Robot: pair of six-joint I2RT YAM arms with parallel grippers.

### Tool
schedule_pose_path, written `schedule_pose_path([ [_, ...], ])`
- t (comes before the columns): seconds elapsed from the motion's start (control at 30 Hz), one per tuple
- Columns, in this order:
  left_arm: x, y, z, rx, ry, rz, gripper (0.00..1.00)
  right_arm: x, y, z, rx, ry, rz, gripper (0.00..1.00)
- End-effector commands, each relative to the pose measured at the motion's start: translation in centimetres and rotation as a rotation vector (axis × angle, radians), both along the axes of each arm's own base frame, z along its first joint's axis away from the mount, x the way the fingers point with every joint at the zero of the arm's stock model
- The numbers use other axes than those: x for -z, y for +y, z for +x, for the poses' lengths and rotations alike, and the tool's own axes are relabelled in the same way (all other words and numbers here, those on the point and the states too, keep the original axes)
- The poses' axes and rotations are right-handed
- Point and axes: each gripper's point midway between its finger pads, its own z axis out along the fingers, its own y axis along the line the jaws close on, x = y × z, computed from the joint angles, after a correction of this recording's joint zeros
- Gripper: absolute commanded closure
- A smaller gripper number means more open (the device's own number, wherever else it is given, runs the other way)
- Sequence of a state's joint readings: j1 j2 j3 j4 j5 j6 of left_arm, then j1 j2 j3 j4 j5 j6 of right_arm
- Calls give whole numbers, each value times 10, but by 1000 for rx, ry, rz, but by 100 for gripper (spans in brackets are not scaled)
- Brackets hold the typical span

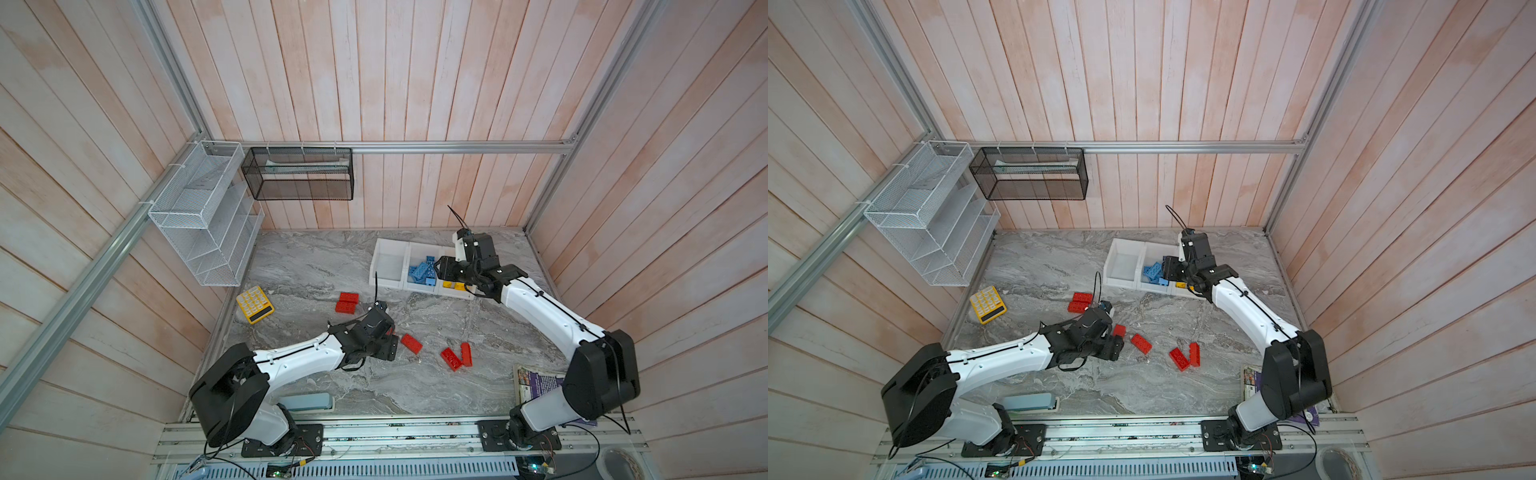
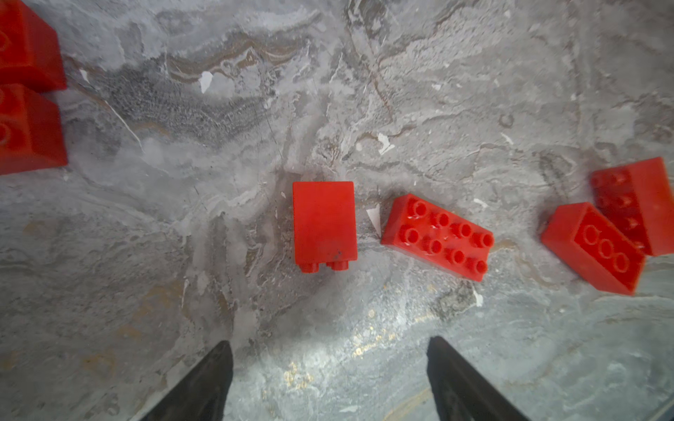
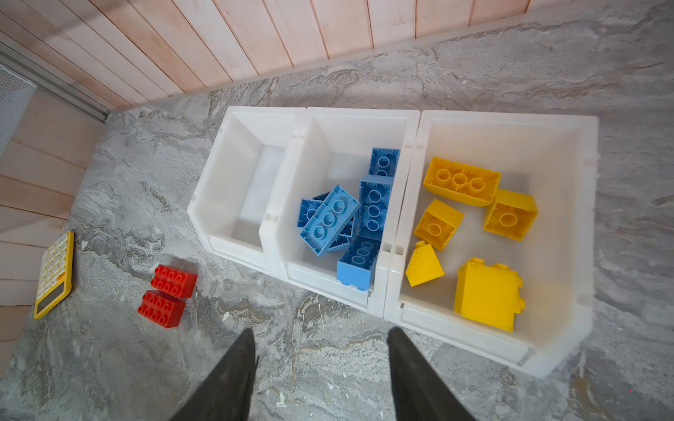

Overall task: Sort the legos into containers by color
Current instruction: 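Grasp a red brick with the left gripper and drop it into the empty compartment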

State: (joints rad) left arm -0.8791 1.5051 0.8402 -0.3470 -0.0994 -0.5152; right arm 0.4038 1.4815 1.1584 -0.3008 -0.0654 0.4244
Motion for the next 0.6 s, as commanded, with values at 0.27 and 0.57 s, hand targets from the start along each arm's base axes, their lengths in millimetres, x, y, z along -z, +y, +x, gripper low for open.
schedule_pose_path([
  [0.27,24,-17,18,13,56,117,26,6,-19,-30,26,-28,-24,42],
  [0.57,28,-21,33,-4,50,181,55,2,-21,-38,17,-58,-9,42],
])
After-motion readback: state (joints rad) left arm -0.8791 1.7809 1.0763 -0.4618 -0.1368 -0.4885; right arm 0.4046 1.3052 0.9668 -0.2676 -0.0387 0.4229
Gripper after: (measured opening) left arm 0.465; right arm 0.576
